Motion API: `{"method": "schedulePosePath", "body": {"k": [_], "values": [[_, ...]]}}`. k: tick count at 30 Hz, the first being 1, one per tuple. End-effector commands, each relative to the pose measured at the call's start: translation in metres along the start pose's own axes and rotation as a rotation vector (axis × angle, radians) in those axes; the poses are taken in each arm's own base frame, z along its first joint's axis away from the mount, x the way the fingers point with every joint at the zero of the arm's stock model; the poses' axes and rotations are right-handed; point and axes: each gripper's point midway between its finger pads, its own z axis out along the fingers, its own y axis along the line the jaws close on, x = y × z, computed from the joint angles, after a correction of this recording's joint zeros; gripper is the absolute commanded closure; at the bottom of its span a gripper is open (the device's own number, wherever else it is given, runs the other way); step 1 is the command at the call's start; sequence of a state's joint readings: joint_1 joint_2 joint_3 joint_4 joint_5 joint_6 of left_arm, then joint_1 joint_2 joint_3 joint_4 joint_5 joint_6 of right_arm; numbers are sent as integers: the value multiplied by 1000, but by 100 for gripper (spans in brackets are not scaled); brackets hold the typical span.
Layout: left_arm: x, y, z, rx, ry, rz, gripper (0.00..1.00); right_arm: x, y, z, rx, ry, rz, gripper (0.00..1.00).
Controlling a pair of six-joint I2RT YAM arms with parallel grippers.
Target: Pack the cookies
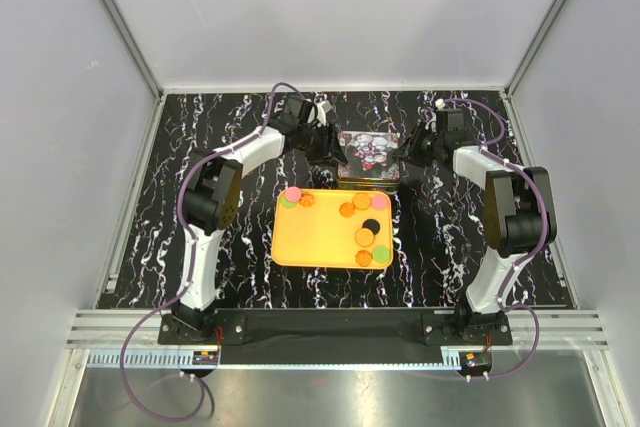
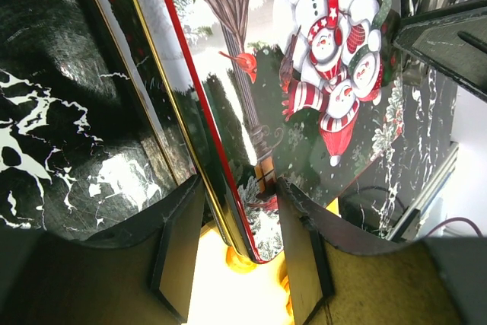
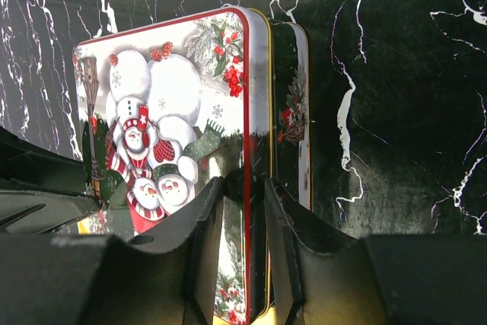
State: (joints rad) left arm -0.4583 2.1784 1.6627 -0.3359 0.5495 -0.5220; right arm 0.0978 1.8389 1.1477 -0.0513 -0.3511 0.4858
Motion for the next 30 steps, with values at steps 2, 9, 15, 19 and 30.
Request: {"method": "schedulePosePath", "body": {"k": [2, 9, 15, 19, 30], "values": [[-1, -26, -5, 11, -5, 72, 53, 10, 12, -4, -25, 15, -23, 65], [2, -17, -1, -34, 11, 77, 52, 14, 8, -3, -15, 19, -21, 52], [5, -8, 2, -85, 23, 73, 52, 21, 4, -2, -11, 28, -9, 50], [10, 2, 5, -118, 31, 58, 52, 27, 0, -2, -8, 33, -1, 50], [24, 26, 10, -226, 37, 36, 52, 39, -5, -3, -19, 33, 14, 43]]}}
